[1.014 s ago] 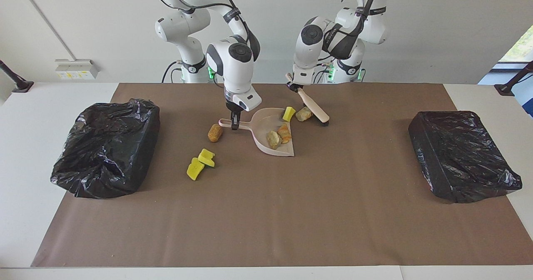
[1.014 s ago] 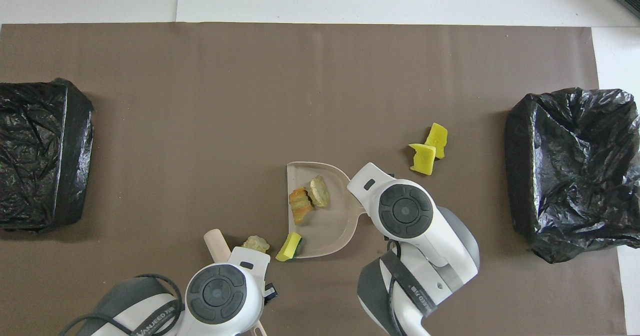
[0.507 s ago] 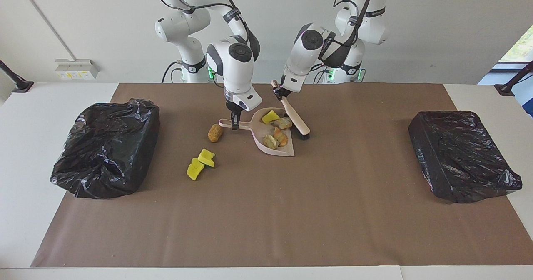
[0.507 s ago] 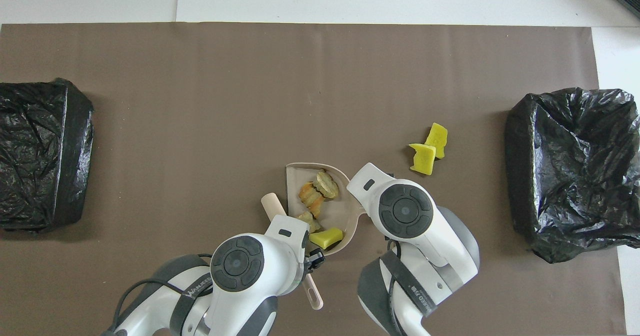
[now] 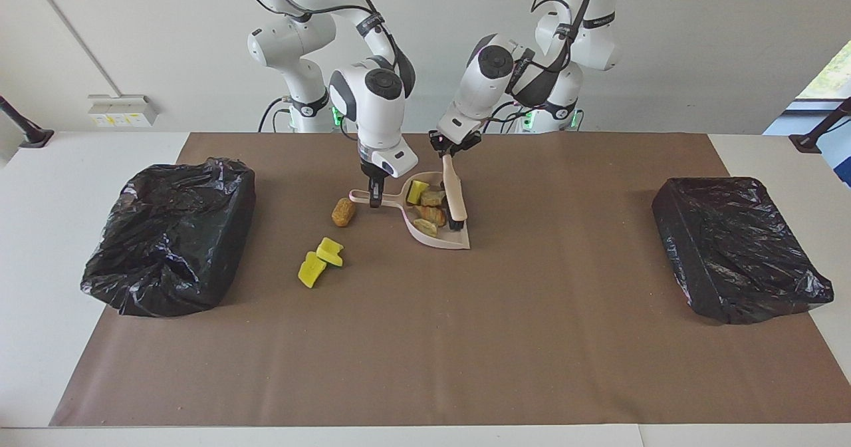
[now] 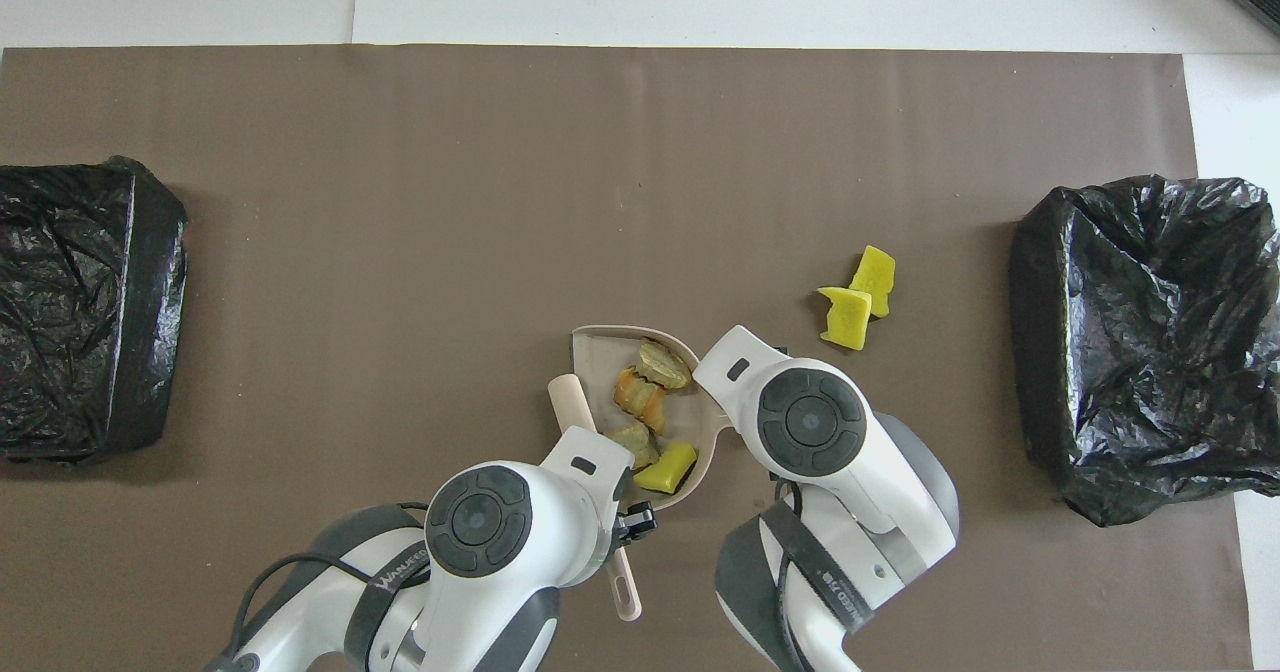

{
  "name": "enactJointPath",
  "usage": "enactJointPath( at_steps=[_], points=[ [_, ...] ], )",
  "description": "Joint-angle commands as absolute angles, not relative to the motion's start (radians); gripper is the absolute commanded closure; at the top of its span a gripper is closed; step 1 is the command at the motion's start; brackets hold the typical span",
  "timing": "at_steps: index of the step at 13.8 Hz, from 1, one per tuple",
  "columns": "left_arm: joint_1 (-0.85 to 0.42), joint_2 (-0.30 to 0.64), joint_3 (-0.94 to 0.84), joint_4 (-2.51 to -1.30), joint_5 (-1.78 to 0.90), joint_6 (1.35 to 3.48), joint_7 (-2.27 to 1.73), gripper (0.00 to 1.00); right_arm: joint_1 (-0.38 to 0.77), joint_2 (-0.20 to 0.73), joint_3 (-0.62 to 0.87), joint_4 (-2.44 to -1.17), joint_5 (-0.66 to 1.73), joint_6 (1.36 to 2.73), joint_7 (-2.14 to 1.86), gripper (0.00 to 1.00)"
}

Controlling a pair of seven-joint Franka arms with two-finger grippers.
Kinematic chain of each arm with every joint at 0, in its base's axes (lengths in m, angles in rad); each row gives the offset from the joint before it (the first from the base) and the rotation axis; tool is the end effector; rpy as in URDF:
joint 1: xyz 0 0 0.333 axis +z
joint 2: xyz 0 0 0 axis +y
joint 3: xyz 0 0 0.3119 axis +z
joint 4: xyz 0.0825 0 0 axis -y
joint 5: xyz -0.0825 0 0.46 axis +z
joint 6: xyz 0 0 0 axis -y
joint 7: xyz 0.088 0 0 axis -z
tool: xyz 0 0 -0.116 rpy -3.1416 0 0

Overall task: Sweep and dump trash in bin
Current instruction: 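Sweep the scraps into the dustpan with the brush in the left gripper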

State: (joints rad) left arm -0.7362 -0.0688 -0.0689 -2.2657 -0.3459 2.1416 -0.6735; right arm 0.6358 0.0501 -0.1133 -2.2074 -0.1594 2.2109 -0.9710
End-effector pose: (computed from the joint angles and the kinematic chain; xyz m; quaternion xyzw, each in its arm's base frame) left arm 0.3795 -0.4191 0.3287 0.9893 0.0321 -0.1142 0.0851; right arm 0.5136 0.2882 0.2932 0.6979 0.7128 -0.0372 0.0588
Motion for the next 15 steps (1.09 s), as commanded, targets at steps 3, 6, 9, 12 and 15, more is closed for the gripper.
enactJointPath(
  at_steps=[3, 6, 9, 12, 15],
  points=[
    [-0.669, -0.075, -0.061, -2.220, -0.109, 2.012, -0.667, 1.00, 0.627, 0.055, -0.109, -2.210, -0.178, 2.230, -0.994, 1.00],
    [-0.602, -0.064, -0.061, -2.224, -0.091, 2.034, -0.654, 1.00, 0.627, 0.057, -0.109, -2.206, -0.178, 2.226, -0.994, 1.00],
    [-0.583, -0.069, -0.063, -2.236, -0.091, 2.037, -0.641, 1.00, 0.624, 0.046, -0.113, -2.155, -0.178, 2.143, -0.994, 1.00],
    [-0.600, -0.083, -0.069, -2.259, -0.092, 2.040, -0.656, 1.00, 0.546, 0.025, -0.118, -2.056, -0.178, 2.014, -1.014, 1.00],
    [-0.669, -0.118, -0.071, -2.299, -0.094, 2.068, -0.780, 1.00, 0.441, 0.018, -0.118, -1.944, -0.164, 1.910, -1.084, 1.00]
  ],
)
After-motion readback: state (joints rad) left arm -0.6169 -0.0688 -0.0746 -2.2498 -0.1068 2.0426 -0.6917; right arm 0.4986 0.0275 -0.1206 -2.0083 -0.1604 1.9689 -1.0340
